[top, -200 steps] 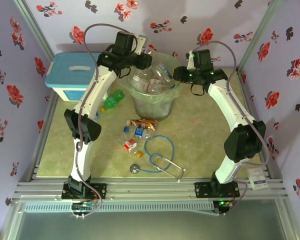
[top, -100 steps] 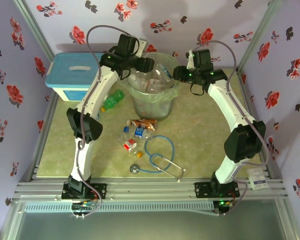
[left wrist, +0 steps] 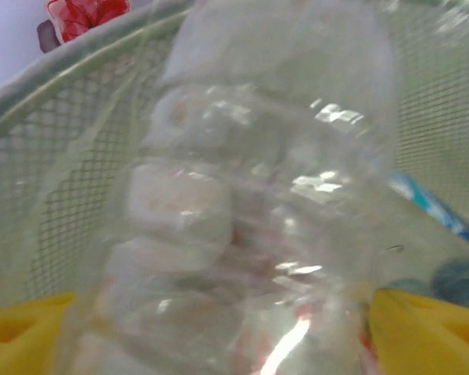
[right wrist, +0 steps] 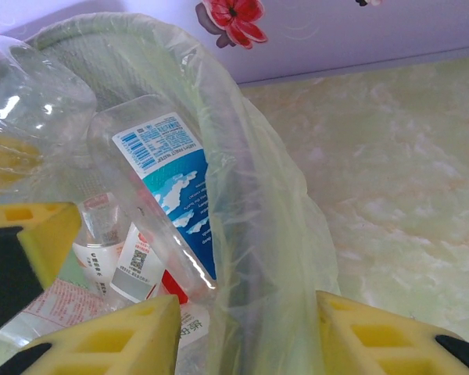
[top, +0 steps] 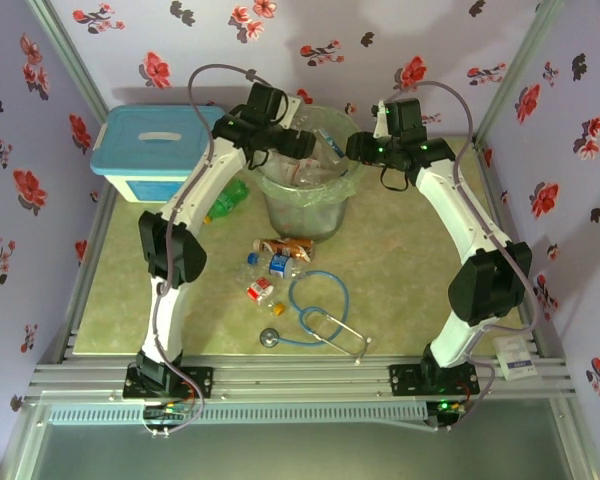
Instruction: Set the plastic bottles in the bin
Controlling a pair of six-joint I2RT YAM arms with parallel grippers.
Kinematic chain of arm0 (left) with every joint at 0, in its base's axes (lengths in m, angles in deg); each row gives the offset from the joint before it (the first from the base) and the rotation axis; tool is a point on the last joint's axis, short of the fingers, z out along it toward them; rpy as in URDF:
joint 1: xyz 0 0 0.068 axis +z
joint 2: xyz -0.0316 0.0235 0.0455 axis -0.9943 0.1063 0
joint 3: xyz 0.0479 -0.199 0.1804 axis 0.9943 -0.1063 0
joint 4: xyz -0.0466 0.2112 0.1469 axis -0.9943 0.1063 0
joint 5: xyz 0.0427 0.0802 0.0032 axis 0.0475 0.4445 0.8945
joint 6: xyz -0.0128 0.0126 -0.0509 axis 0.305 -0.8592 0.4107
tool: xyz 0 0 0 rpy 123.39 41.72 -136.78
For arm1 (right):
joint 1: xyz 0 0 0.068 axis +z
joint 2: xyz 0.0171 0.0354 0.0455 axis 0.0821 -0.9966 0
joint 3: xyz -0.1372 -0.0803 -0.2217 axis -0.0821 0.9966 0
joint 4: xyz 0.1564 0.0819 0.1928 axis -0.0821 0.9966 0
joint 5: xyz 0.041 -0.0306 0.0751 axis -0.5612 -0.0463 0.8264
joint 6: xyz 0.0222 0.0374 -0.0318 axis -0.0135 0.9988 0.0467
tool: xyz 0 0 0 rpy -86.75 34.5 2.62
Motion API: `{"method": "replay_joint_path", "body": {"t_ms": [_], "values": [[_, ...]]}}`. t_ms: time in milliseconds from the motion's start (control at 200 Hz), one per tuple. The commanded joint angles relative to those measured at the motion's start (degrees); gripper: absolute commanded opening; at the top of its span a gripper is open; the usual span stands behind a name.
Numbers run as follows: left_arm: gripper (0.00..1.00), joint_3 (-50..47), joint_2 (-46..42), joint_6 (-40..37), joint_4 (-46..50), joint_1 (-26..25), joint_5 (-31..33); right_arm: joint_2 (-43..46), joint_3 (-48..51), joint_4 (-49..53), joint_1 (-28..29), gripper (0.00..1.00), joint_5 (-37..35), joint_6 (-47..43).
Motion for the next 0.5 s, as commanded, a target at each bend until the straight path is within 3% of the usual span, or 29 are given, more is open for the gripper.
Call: {"method": "replay_joint_path", "body": {"t_ms": [0,100,340,495], "values": [[0.93,-1.16,-5.85,0.19,-2.62,-0.39,1.72,2.09,1.04,1.24,0.01,0.46,-1.05,-0.56],[0.99,-4.0,-8.77,0.44,-5.47,-0.69,1.68,2.16,1.05,1.19,0.0,0.46,-0.98,-0.57],[0.99,-9.59,-16.23,1.06,-10.7,-1.04,3.71,2.68,0.63,0.78,0.04,0.47,-0.8,-0.57],[0.99,-15.9,-23.61,0.64,-13.55,-0.9,6.34,2.96,-0.35,0.76,0.01,0.57,-0.58,-0.57]]}}
